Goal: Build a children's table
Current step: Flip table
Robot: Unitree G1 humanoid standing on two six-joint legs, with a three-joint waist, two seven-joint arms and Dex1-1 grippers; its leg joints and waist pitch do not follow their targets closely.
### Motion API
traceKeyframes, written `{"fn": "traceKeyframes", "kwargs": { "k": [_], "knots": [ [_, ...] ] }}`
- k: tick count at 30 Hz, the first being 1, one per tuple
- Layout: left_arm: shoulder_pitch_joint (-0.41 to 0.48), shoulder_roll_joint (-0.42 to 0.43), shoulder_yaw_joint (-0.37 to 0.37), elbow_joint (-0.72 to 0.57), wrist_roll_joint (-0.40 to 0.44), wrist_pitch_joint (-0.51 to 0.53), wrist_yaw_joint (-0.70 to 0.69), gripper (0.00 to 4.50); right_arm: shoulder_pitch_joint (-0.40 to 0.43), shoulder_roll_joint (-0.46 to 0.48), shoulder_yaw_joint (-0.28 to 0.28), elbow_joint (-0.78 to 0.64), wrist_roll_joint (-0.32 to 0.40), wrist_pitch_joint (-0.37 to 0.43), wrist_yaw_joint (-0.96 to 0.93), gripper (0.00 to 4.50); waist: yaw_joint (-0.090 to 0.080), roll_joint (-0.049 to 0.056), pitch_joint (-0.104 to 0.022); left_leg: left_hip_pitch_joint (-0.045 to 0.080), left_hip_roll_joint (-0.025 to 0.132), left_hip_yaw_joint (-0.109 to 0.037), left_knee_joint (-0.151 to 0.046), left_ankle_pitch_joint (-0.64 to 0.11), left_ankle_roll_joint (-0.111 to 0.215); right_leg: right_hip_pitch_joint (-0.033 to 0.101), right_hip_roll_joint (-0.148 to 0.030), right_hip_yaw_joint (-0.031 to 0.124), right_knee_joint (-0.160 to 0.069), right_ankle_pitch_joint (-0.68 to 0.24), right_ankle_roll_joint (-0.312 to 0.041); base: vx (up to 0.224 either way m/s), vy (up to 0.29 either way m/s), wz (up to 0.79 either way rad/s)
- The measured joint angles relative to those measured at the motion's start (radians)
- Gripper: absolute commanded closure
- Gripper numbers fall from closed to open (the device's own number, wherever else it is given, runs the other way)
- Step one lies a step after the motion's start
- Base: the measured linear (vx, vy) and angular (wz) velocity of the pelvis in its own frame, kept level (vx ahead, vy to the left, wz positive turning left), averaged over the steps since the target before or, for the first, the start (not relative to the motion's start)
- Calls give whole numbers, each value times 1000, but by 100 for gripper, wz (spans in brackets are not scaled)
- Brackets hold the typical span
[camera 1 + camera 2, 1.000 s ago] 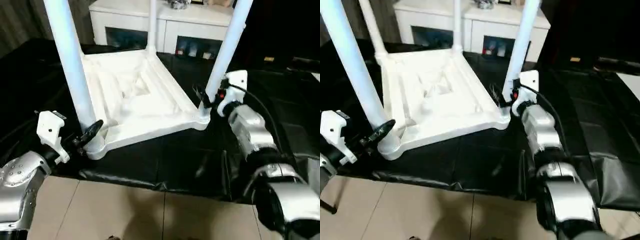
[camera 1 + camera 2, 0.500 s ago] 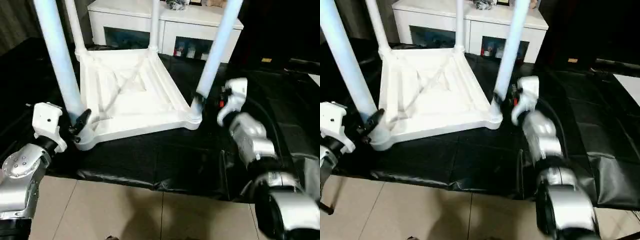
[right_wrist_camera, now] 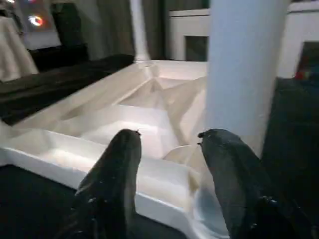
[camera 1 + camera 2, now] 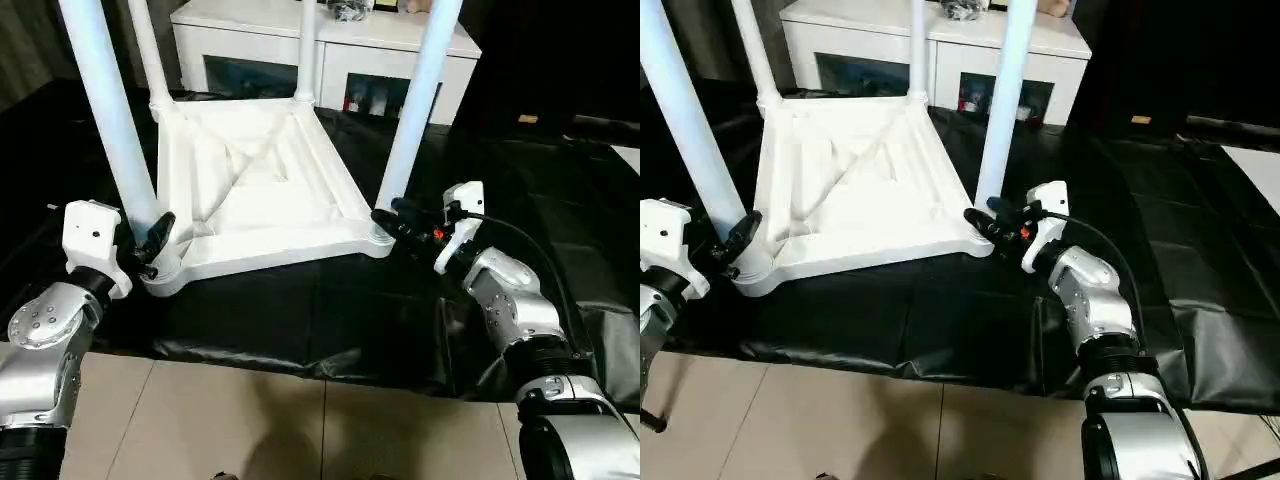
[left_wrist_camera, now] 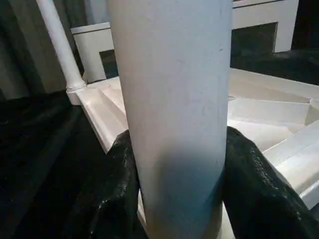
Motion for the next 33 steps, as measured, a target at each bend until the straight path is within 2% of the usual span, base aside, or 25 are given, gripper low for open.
{"fn": "traceKeyframes", "kwargs": {
  "k": [3,10,13,15,16,17,18,21,23,24,33],
  "knots": [
    [0,0,-2,0,0,-2,2,254,0,-4,6,0,-39,-40,-70,277,0,0,0,0,0,0,0,0,0,0,0,0,-1,0,0,0,0,0],
    [0,0,-5,0,0,-5,4,254,0,-4,2,-2,-39,-62,-99,277,0,0,0,0,0,0,0,0,0,0,0,0,-2,0,0,0,0,0],
    [0,0,-7,0,0,-7,4,254,-6,-3,-12,10,-41,-87,-128,248,1,0,0,0,0,0,-1,0,0,0,0,0,-5,0,0,0,0,0],
    [-1,1,-6,0,0,-3,4,254,-45,-5,-16,63,-64,-124,-181,231,-1,1,1,0,0,0,-1,0,0,0,0,0,-6,0,0,0,0,0],
    [-1,1,-6,0,0,-1,4,219,-61,-5,-16,81,-72,-136,-196,228,-1,1,1,0,0,0,-1,0,0,0,0,0,-7,0,0,0,0,0],
    [-2,1,-5,-2,-6,9,2,219,-86,-4,-15,114,-85,-155,-222,228,-1,0,1,0,0,0,0,0,0,0,0,0,-7,0,0,0,0,0],
    [-4,1,-4,-7,-9,20,1,198,-107,-3,-14,139,-96,-166,-242,226,-1,0,1,0,0,0,0,0,0,-1,0,-1,-7,0,0,0,0,0],
    [-4,6,-13,-17,5,36,-7,177,-169,-2,-22,200,-108,-191,-320,226,-2,2,4,-1,-1,0,-1,0,0,-3,0,-1,-10,0,0,0,0,0],
    [-3,6,-20,-16,16,43,-7,171,-190,-2,-28,207,-108,-194,-336,226,-2,1,5,-1,-1,0,-1,0,0,-4,0,-1,-11,0,0,0,0,0],
    [-3,6,-22,-16,19,45,-7,148,-194,-2,-29,212,-108,-195,-336,226,-2,1,5,-1,0,0,-1,0,0,-4,0,-1,-11,0,0,0,0,0],
    [-11,17,-46,-12,74,58,17,91,-276,-2,-44,360,-115,-230,-362,226,-3,0,6,-4,0,2,-1,0,0,-12,0,-1,-9,5,-7,0,0,0]
  ]
}}
